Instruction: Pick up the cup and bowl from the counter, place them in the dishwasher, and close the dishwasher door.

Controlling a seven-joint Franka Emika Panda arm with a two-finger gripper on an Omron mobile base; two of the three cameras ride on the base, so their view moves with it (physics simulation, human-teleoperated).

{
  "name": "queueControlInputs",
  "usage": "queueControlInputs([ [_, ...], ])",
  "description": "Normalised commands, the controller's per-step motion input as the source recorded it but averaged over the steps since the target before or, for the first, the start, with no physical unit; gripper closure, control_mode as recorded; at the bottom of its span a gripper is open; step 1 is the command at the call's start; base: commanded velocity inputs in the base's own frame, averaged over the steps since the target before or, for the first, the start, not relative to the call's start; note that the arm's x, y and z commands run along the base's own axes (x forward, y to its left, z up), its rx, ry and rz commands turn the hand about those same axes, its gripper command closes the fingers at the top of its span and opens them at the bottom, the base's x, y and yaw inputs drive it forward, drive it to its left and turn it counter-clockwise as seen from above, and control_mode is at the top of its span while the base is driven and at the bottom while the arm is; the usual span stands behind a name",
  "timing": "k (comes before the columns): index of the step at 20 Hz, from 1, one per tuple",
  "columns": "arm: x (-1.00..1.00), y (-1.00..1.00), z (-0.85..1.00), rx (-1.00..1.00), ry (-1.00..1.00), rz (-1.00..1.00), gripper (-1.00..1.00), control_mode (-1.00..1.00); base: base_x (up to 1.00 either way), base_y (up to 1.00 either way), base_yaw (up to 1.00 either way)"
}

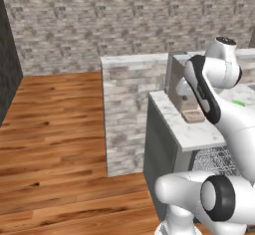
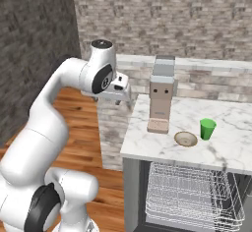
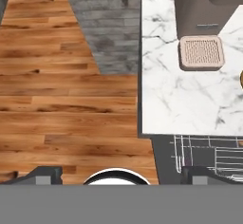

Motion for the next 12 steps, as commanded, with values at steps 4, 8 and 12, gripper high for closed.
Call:
queueControlInputs([
  [4, 0.00, -0.34, -0.19, 0.00, 0.00, 0.00, -1.00, -1.00, 0.00, 0.00, 0.00],
  [8, 0.00, -0.36, -0.24, 0.00, 0.00, 0.00, -1.00, -1.00, 0.00, 0.00, 0.00],
  [12, 0.04, -0.31, -0.29, 0.00, 0.00, 0.00, -1.00, -1.00, 0.00, 0.00, 0.00],
])
